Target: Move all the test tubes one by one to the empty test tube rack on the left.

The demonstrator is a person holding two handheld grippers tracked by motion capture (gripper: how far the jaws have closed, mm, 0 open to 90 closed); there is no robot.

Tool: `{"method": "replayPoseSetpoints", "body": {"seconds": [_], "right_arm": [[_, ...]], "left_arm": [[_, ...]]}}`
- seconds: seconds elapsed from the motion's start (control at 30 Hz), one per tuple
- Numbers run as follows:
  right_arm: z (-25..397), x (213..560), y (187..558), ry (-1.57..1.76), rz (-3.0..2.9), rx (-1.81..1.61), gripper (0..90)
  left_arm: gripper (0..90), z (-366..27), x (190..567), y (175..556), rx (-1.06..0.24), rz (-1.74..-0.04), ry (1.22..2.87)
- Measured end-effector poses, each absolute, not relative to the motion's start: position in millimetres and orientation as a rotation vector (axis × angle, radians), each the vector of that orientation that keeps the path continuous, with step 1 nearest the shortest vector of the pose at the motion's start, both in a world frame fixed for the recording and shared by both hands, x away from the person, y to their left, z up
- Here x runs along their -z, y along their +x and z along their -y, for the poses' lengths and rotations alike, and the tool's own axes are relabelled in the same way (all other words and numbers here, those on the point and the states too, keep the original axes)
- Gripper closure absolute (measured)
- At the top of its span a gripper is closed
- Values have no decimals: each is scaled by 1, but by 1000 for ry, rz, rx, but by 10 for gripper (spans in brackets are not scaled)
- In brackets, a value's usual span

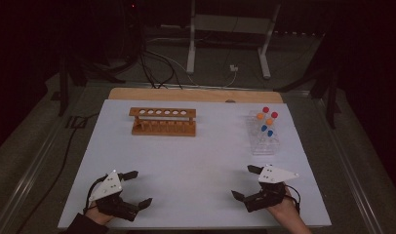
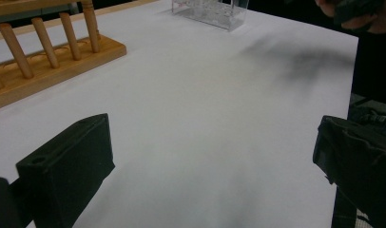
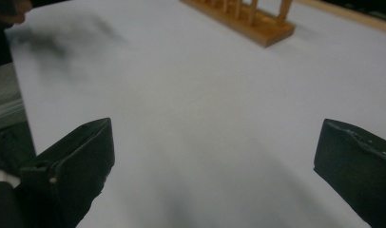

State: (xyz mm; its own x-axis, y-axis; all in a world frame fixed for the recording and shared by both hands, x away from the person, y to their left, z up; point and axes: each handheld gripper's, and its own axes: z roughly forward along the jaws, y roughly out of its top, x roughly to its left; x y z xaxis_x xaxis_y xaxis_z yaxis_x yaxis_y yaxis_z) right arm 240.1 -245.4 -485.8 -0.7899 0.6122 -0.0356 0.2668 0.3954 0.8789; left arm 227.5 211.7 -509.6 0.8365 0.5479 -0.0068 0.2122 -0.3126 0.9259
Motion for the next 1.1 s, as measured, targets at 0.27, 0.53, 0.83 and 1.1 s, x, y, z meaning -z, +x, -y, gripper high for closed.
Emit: {"method": "replayPoseSetpoints", "body": {"seconds": [0.27,0.53,0.83,1.1], "right_arm": [[246,467,242,786,-2264,-1412,0],[250,452,243,806,-2210,-1444,0],[263,435,255,879,-2106,-1435,0],[274,424,267,922,-2043,-1414,0]], "left_arm": [[5,-212,510,228,-371,-569,1892],[4,-212,510,228,-372,-573,1890],[4,-213,511,229,-368,-577,1893],[4,-213,511,229,-368,-579,1891]]}}
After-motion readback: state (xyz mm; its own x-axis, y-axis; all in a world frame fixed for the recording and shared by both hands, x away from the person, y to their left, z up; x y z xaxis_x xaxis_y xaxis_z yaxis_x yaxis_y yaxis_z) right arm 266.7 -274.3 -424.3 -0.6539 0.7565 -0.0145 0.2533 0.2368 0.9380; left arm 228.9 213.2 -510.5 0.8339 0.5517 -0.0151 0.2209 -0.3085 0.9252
